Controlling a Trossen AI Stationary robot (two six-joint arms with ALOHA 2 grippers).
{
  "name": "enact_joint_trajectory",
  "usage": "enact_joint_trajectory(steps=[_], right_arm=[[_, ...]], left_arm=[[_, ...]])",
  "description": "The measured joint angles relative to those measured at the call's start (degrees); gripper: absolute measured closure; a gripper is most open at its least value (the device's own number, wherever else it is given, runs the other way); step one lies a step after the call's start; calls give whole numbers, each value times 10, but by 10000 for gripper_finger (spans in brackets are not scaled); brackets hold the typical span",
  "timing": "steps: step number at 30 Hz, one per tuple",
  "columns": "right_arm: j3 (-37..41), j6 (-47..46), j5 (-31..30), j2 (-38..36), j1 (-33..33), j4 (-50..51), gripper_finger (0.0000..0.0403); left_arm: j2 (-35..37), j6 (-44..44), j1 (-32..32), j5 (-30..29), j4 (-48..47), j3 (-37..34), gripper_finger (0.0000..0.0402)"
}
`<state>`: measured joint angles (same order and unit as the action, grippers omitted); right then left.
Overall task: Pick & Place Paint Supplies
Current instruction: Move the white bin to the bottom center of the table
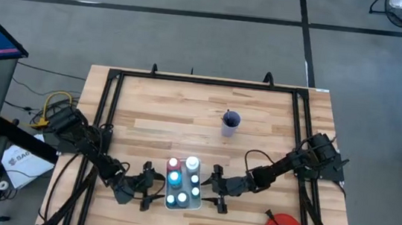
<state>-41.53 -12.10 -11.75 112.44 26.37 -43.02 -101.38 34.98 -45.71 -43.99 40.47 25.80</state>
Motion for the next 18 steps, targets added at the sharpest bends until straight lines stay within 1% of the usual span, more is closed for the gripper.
enact_joint_trajectory(steps=[5,11,18], right_arm=[[-22,-2,-1,9,8,4,142],[-73,-2,-7,54,16,13,142],[-97,0,6,68,23,57,142]], left_arm=[[0,0,-2,5,0,0,105],[1,0,-10,24,-1,-1,105],[0,13,-34,18,-1,-1,105]])
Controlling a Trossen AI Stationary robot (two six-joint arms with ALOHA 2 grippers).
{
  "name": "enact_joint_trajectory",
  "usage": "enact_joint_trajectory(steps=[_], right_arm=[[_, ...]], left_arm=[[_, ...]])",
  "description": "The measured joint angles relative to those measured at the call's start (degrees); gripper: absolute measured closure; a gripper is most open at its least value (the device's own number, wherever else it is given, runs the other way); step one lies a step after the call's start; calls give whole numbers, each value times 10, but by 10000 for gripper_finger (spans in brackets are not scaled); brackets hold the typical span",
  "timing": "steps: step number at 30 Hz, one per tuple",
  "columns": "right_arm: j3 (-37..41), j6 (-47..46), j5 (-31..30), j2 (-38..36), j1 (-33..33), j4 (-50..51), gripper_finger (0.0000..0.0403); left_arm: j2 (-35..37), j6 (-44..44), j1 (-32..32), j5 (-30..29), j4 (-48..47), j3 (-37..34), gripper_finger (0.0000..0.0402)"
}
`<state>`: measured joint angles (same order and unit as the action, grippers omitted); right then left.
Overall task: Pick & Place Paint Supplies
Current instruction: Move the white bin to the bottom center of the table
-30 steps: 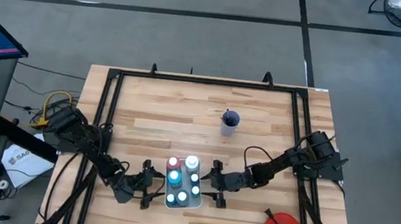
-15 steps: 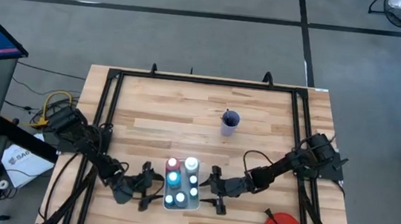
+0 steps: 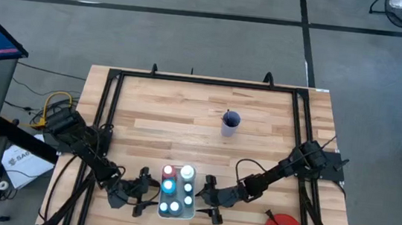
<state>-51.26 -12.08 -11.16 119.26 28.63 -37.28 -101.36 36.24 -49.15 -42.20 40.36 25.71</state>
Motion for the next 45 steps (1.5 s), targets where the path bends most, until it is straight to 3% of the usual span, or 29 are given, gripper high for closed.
enact_joint_trajectory(steps=[11,19,32,45], right_arm=[[-1,0,-3,0,6,-7,142],[-22,5,0,1,23,11,142],[-36,17,-5,1,37,30,142],[-36,16,-5,0,36,39,142]], left_arm=[[0,33,-15,-3,1,6,105],[-1,33,-19,31,0,28,105],[-1,30,-30,19,-13,36,105],[1,26,-48,-6,-17,35,145]])
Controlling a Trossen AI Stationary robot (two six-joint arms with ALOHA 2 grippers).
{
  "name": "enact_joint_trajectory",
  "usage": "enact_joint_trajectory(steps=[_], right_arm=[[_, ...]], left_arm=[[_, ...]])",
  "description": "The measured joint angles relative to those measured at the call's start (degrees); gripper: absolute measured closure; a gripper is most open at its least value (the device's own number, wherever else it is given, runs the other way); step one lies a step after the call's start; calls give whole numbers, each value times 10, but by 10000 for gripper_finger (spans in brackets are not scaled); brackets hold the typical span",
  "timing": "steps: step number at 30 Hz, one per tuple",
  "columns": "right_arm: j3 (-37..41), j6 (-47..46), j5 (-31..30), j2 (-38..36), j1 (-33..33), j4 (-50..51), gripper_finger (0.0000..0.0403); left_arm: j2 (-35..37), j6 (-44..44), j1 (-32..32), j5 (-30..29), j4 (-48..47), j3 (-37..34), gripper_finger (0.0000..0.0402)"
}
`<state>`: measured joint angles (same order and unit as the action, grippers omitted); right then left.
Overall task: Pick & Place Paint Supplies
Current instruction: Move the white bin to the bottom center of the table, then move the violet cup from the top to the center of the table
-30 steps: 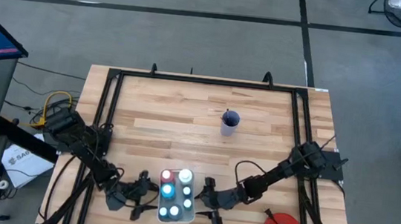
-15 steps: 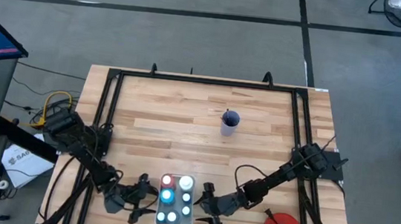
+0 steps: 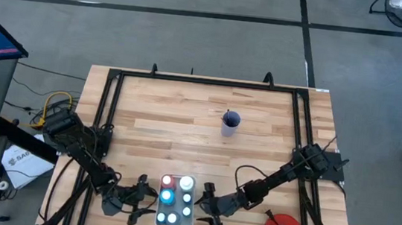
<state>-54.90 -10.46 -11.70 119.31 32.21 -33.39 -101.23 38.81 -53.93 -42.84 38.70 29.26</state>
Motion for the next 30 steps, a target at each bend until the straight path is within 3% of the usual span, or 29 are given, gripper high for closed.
enact_joint_trajectory(steps=[10,19,23,30], right_arm=[[1,-25,-3,0,-1,28,142],[1,-54,-5,-3,1,52,142],[2,-66,-31,-23,1,104,142],[2,-66,-96,-80,15,200,142]], left_arm=[[4,19,-5,36,-6,-1,165],[76,62,-31,14,-125,-2,187],[121,69,-46,-16,-198,-3,195],[193,67,-52,-21,-205,-41,199]])
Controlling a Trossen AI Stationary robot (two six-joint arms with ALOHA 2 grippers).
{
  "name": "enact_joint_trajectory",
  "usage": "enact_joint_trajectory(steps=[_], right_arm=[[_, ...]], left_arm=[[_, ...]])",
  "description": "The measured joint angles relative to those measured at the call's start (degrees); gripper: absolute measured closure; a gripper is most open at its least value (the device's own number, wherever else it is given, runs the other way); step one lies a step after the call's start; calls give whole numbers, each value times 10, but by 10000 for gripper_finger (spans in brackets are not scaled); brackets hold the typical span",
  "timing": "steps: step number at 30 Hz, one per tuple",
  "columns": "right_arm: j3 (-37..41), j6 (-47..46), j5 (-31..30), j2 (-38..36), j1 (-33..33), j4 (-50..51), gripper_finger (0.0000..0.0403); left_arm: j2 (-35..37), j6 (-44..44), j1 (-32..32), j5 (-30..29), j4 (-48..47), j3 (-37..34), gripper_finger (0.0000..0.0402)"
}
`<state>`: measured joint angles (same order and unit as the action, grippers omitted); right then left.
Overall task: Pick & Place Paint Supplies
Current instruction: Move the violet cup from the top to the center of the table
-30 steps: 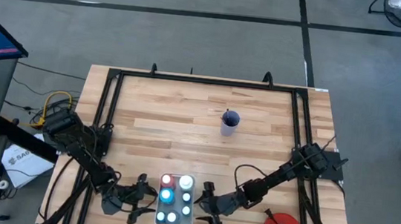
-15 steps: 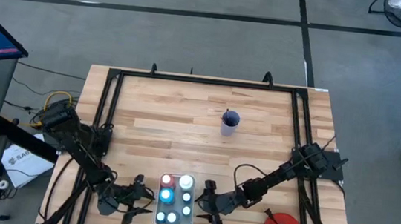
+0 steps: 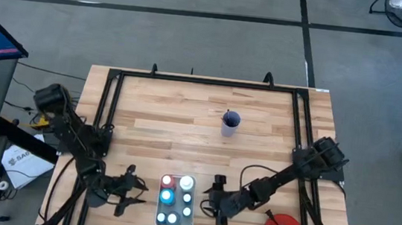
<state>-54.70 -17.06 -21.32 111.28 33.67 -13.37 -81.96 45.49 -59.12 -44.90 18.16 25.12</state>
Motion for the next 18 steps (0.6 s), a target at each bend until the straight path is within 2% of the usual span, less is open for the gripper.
enact_joint_trajectory(steps=[4,18], right_arm=[[0,3,-27,-37,9,39,142],[0,22,-30,-81,7,86,142]], left_arm=[[42,0,4,-1,-2,-34,199],[174,-5,4,-60,-1,-105,202]])
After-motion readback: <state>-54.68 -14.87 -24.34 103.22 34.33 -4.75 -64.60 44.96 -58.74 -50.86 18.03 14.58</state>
